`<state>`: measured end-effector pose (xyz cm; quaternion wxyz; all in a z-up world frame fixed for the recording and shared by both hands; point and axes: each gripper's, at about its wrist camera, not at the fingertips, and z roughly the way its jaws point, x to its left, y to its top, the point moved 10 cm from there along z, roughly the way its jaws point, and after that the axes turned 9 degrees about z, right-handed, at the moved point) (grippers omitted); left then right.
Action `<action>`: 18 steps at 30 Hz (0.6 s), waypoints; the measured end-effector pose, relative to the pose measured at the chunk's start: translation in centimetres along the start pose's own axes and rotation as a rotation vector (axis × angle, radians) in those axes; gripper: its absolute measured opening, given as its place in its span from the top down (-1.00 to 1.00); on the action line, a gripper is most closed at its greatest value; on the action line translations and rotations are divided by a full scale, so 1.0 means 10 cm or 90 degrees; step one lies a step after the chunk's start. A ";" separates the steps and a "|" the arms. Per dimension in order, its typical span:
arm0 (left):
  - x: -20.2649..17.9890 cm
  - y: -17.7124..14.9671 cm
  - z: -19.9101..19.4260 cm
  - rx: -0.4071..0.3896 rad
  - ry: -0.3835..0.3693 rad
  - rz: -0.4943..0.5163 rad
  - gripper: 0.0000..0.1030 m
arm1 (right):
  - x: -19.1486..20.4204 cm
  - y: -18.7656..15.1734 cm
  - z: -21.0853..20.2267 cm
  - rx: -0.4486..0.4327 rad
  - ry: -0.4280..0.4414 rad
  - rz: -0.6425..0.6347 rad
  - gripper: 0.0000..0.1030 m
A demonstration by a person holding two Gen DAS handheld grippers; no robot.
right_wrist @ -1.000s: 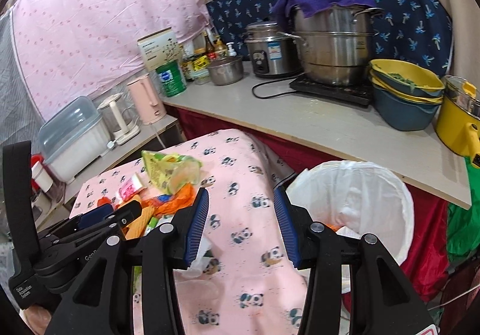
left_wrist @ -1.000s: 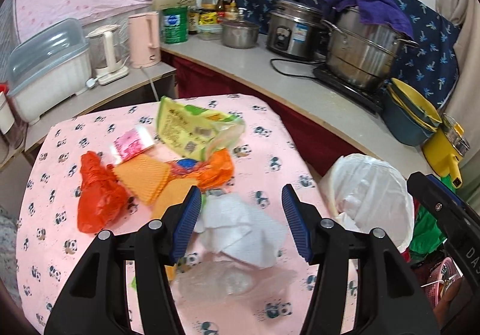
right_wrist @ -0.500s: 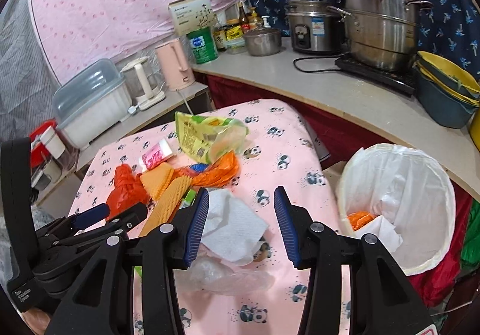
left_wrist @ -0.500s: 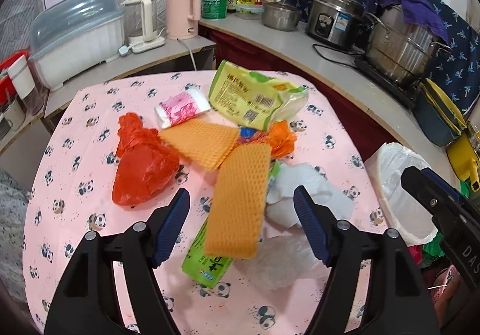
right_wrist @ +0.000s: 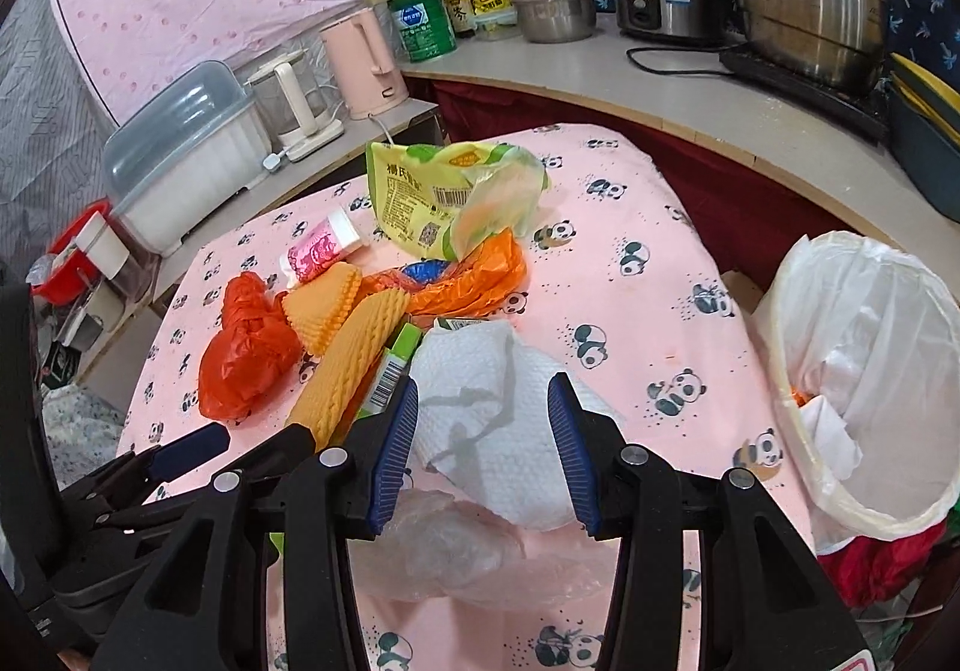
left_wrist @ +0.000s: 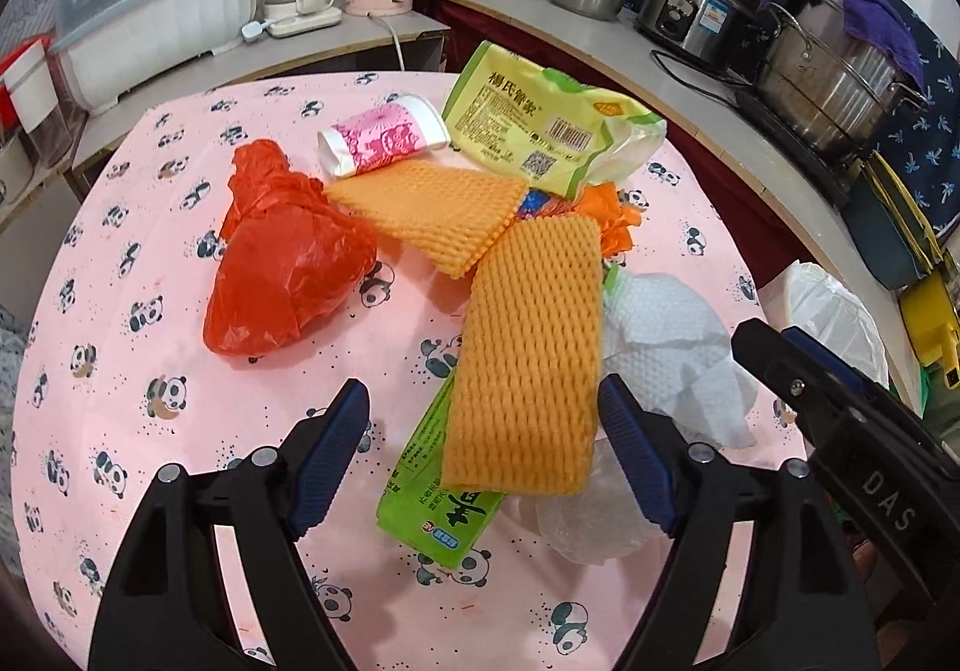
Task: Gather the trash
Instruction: 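Grasp a white wipe with the right gripper while the left grasps the orange foam net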
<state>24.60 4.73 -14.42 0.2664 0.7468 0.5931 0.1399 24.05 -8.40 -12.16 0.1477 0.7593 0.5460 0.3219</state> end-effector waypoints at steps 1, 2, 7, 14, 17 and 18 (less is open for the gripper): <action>0.01 -0.01 0.02 0.003 -0.005 -0.004 -0.44 | 0.00 -0.01 0.04 0.004 0.001 0.003 0.14; 0.02 -0.02 0.04 0.007 -0.012 -0.009 -0.44 | 0.00 -0.01 0.08 0.009 0.003 0.006 0.14; 0.03 -0.03 0.10 0.012 -0.024 -0.012 -0.41 | -0.01 -0.04 0.27 0.032 0.008 0.019 0.14; 0.04 -0.07 0.20 0.032 -0.044 -0.010 0.09 | 0.02 -0.10 0.42 0.053 0.006 0.010 0.61; 0.05 -0.08 0.22 0.038 -0.051 -0.009 0.39 | 0.03 -0.09 0.41 0.051 0.015 0.009 0.88; 0.05 -0.09 0.23 0.040 -0.053 -0.009 0.49 | 0.04 -0.08 0.40 0.051 0.017 0.008 0.90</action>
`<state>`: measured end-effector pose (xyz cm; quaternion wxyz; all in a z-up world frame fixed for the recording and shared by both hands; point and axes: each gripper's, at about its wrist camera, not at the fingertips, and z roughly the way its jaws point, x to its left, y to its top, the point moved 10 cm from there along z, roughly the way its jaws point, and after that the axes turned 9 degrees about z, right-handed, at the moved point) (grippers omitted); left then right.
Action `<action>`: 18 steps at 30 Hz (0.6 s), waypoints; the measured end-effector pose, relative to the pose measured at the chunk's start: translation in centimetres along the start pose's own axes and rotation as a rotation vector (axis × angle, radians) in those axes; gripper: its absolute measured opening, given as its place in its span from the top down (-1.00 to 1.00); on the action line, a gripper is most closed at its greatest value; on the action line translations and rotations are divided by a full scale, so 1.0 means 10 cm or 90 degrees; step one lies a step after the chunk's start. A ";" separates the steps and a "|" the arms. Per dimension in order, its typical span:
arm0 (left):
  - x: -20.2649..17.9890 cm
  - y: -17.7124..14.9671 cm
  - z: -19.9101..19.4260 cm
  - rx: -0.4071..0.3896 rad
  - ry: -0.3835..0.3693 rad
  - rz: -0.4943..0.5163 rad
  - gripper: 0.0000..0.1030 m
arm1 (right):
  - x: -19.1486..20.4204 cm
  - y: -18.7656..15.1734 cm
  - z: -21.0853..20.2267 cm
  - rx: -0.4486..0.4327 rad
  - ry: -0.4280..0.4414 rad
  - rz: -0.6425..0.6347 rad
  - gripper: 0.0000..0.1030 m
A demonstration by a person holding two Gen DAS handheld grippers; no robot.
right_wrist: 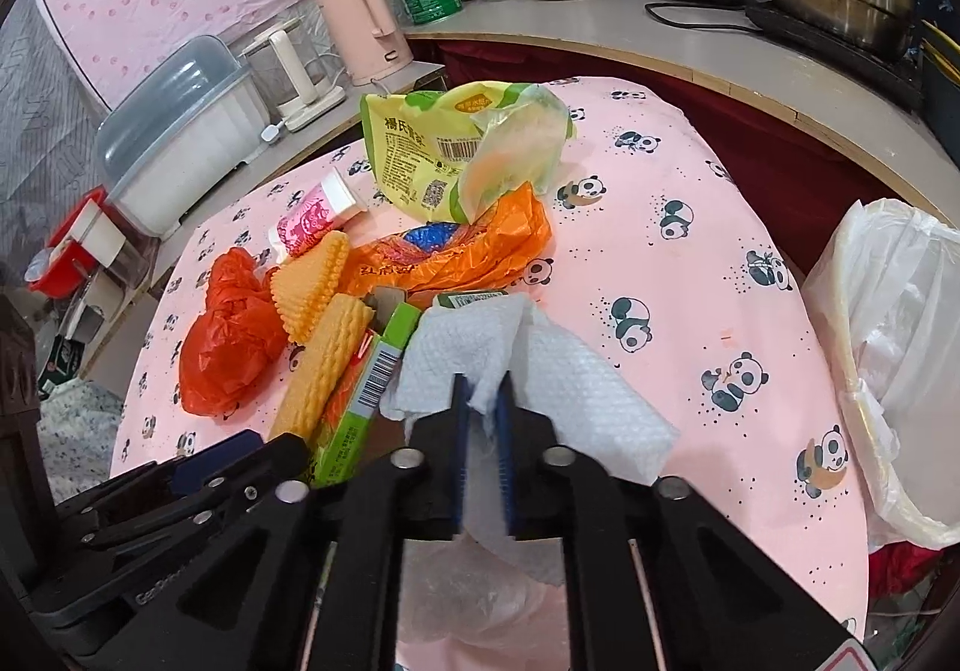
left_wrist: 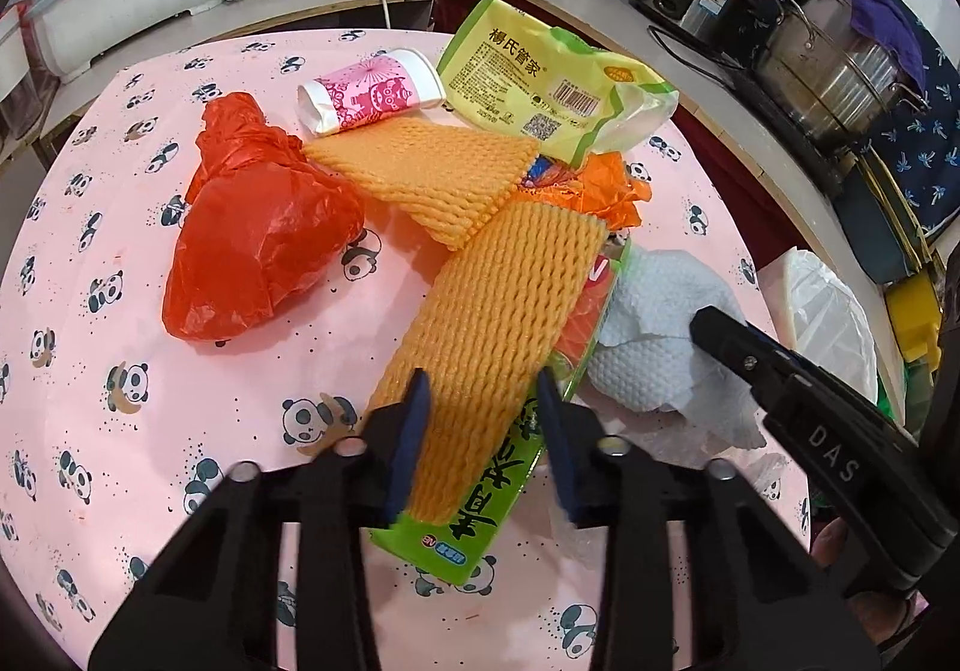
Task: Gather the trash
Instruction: 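Grasp a white wipe with the right gripper while the left grasps the orange foam net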
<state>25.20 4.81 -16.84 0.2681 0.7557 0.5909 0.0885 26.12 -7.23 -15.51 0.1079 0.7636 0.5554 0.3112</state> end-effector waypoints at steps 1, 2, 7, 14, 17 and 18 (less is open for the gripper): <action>0.00 0.00 0.00 0.000 -0.002 0.000 0.54 | 0.01 0.01 -0.02 -0.003 0.002 -0.002 0.92; 0.00 0.00 0.00 -0.001 -0.004 0.001 0.71 | 0.01 0.02 -0.04 -0.006 0.003 -0.002 0.93; -0.01 0.04 -0.08 -0.017 0.001 0.003 0.84 | 0.05 0.11 -0.23 -0.033 0.015 -0.006 0.93; -0.05 0.18 -0.33 -0.051 0.001 0.005 0.88 | 0.11 0.36 -0.67 -0.096 0.031 -0.011 0.94; -0.10 0.26 -0.46 -0.068 0.001 0.012 0.89 | 0.11 0.49 -0.89 -0.126 0.038 -0.008 0.94; -0.13 0.29 -0.50 -0.074 -0.001 0.016 0.90 | 0.11 0.52 -0.95 -0.135 0.039 -0.007 0.94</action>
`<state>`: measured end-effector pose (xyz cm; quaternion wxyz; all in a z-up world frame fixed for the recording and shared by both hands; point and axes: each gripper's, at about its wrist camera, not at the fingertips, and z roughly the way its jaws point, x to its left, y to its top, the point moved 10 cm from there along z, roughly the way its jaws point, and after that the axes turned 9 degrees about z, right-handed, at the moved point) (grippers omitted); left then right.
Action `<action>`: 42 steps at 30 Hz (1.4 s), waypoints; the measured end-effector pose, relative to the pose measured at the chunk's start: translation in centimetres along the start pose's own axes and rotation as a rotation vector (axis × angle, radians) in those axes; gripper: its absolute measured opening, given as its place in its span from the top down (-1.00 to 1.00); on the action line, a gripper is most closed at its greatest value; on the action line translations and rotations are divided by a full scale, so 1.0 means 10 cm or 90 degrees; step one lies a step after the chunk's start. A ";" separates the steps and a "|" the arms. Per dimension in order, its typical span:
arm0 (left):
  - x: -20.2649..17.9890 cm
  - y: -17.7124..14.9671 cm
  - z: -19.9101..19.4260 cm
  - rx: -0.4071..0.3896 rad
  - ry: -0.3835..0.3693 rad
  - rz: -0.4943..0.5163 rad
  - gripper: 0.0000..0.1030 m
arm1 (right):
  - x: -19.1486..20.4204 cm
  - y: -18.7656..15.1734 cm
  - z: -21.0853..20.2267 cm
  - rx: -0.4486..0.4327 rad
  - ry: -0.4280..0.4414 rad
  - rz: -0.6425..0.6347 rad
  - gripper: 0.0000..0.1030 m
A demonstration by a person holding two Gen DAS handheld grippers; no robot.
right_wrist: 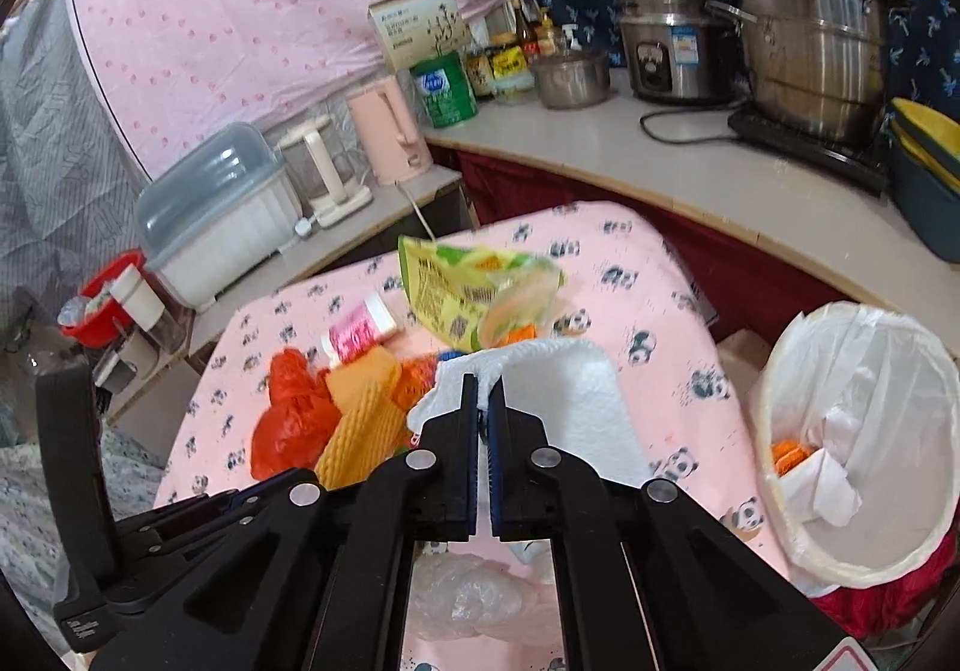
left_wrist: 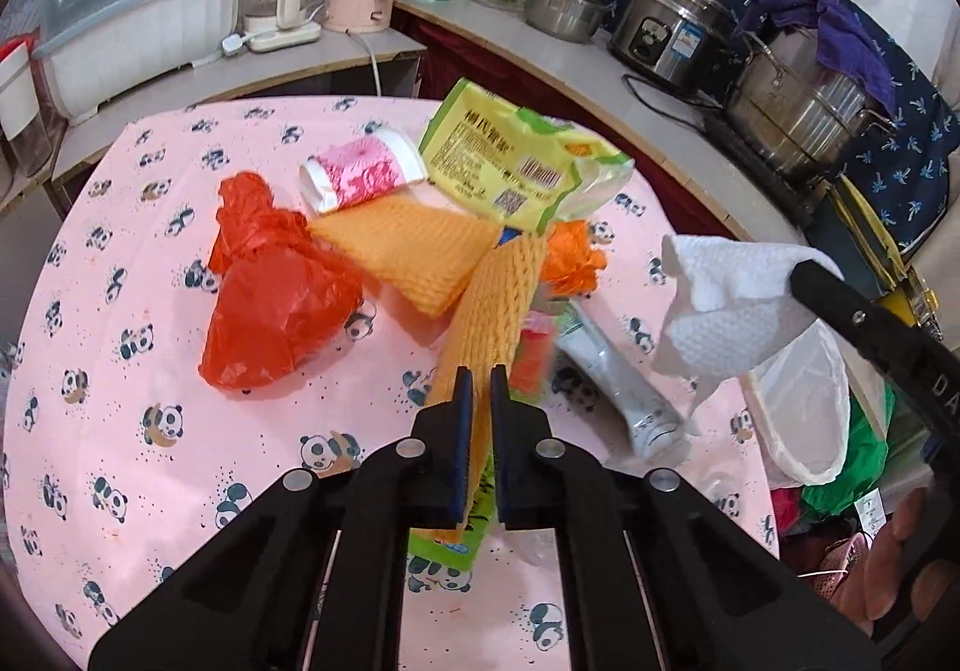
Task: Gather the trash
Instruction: 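Grasp a white wipe with the right gripper while the left grasps the orange foam net, then carry the white wipe with the right gripper while the left carries the foam net over the bin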
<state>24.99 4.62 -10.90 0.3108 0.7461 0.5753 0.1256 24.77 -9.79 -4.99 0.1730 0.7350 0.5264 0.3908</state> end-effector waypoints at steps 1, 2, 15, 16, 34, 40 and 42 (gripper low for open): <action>-0.03 0.04 -0.04 -0.006 -0.001 0.004 0.91 | 0.00 0.06 -0.08 -0.012 0.001 0.001 0.94; -0.07 0.08 -0.08 -0.013 -0.002 0.009 1.00 | -0.01 0.11 -0.14 -0.021 0.002 0.002 0.94; -0.63 0.38 -0.41 -0.069 -0.023 0.070 0.99 | -0.44 0.57 -0.87 -0.119 -0.015 0.038 0.94; -0.62 0.36 -0.40 -0.065 -0.022 0.069 0.98 | -0.50 0.57 -0.90 -0.121 -0.018 0.042 0.94; 0.02 -0.54 0.45 0.060 0.032 0.039 -0.15 | -0.70 0.17 -0.50 -0.060 -0.023 0.069 0.94; -0.02 -0.55 0.51 0.068 0.020 0.041 0.29 | -0.70 0.13 -0.45 -0.052 -0.026 0.066 0.94; -0.03 -0.54 0.48 0.061 0.019 0.042 0.54 | -0.69 0.12 -0.44 -0.050 -0.027 0.065 0.94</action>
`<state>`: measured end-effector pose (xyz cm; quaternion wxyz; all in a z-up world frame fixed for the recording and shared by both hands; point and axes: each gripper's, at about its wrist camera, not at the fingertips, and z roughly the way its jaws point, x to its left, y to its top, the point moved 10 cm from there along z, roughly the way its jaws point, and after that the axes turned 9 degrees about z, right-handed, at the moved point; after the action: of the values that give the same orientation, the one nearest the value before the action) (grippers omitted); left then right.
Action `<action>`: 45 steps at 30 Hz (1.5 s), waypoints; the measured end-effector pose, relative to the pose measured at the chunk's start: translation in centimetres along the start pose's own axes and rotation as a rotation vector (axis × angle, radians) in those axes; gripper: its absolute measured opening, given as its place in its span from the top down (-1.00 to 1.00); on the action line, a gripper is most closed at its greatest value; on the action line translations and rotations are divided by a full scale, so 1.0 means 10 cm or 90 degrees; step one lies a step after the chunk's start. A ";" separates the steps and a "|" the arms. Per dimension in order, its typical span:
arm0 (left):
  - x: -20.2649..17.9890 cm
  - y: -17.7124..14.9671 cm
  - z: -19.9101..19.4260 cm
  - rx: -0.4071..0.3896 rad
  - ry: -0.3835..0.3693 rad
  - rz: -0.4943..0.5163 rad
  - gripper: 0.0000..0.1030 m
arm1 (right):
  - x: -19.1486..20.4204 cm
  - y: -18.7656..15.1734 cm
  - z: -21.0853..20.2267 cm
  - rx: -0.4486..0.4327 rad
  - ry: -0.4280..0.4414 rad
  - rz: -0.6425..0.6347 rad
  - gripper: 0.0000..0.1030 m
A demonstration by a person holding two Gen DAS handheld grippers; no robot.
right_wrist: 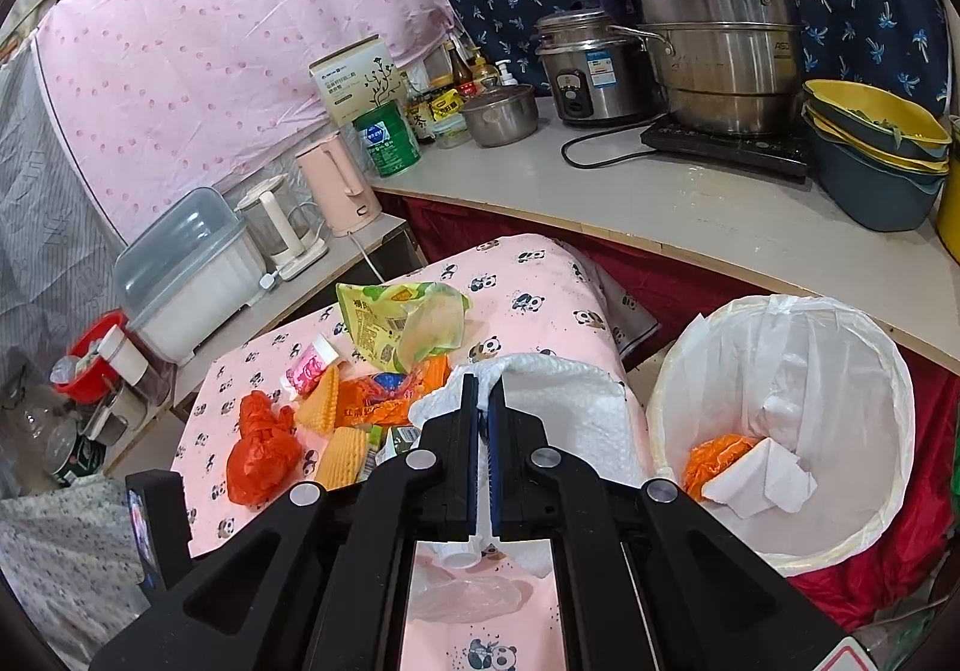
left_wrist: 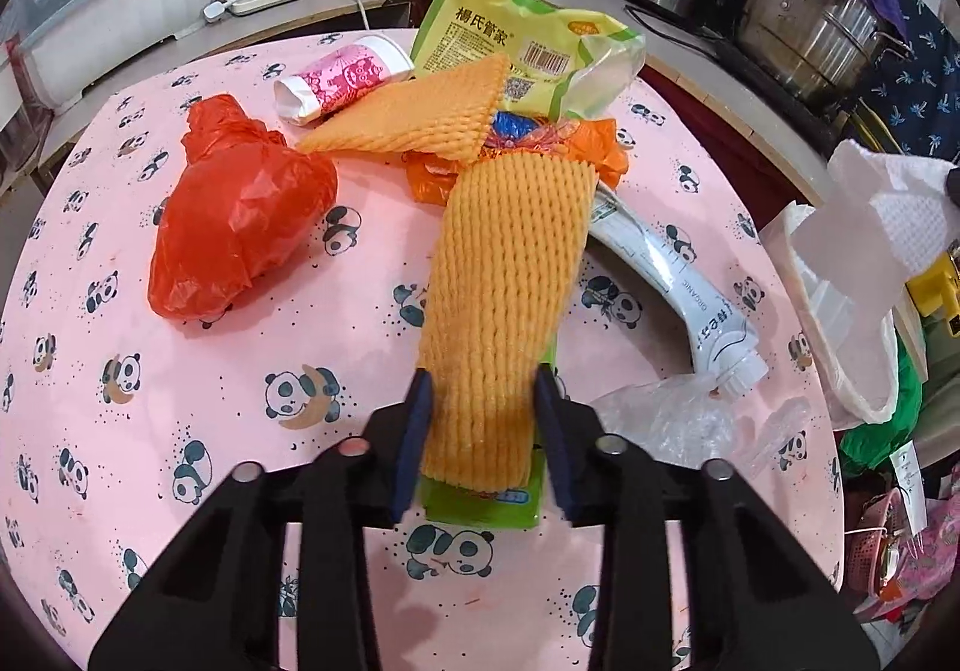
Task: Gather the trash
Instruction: 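Carry the white wipe with the right gripper while the left carries the foam net over the bin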
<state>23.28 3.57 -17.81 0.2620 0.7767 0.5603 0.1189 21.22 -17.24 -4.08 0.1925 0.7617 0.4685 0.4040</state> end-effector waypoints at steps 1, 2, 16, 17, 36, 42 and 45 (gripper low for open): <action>-0.01 0.01 -0.01 -0.001 -0.004 0.000 0.65 | 0.00 0.00 0.00 0.001 0.000 0.000 0.94; -0.01 0.02 -0.03 -0.001 -0.008 -0.002 0.76 | 0.00 -0.01 0.00 0.001 0.000 0.000 0.94; -0.36 0.53 -0.59 -0.085 -0.039 0.023 0.80 | -0.02 0.18 -0.21 -0.034 0.005 0.001 0.94; -0.42 0.57 -0.63 -0.091 -0.041 0.030 0.80 | -0.04 0.21 -0.24 -0.040 0.004 0.002 0.94; -1.96 1.07 -0.70 -0.125 -0.106 0.171 0.80 | -1.05 0.61 -0.67 -0.100 -0.078 0.056 0.94; -2.35 1.05 -0.56 -0.110 -0.121 0.203 0.80 | -1.47 0.64 -0.68 -0.099 -0.111 0.084 0.94; -2.51 1.03 -0.46 -0.100 -0.127 0.218 0.80 | -1.65 0.63 -0.64 -0.093 -0.124 0.097 0.94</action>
<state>20.72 -21.01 -5.64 0.3517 0.8459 0.3801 0.1276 15.71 -35.23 -3.20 0.2607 0.8145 0.3581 0.3746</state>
